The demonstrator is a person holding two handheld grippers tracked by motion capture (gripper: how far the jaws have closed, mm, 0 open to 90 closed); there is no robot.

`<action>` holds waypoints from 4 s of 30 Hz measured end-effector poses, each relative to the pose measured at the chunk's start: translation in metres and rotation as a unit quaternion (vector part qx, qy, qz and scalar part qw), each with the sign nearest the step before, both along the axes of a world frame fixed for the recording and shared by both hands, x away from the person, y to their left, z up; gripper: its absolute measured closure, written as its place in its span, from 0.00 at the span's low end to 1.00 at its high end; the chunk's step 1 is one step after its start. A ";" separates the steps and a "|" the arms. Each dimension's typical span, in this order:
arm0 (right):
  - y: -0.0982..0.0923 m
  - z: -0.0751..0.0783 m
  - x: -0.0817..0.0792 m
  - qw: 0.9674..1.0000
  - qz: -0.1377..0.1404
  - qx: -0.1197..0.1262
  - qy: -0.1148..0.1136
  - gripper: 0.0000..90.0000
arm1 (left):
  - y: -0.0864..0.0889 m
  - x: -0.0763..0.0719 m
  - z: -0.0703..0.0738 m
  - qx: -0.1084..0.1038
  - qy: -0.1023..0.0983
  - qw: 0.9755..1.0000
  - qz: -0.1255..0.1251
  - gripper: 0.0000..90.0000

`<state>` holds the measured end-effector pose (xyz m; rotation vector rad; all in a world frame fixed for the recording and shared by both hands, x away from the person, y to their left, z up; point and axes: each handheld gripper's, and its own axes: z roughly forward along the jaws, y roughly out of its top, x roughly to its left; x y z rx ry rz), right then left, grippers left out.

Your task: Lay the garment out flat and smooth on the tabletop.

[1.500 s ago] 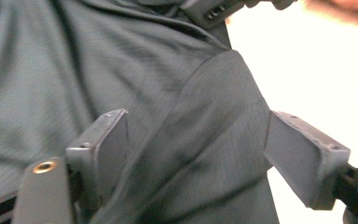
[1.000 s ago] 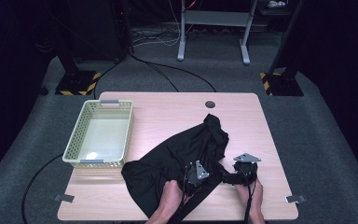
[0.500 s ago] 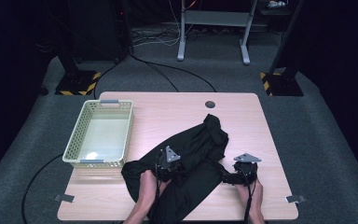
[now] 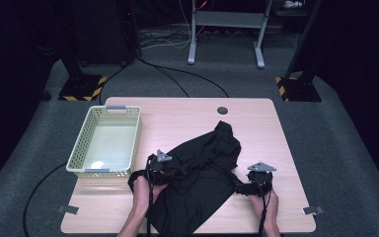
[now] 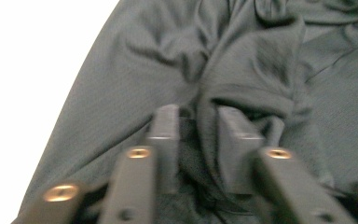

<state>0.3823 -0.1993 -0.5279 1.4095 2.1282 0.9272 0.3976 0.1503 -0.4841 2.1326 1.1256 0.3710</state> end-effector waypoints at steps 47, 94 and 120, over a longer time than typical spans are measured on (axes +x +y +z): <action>-0.018 0.001 -0.015 1.000 -0.029 -0.003 0.003 0.03 | -0.052 0.090 0.036 0.065 -0.047 0.997 -0.004 0.97; -0.039 0.000 -0.032 0.999 -0.054 0.000 0.001 0.03 | -0.034 0.106 0.017 0.063 0.020 0.998 0.020 0.24; -0.049 0.006 -0.048 0.999 -0.032 0.007 0.012 0.11 | 0.000 0.013 -0.041 0.008 -0.037 0.999 0.035 0.16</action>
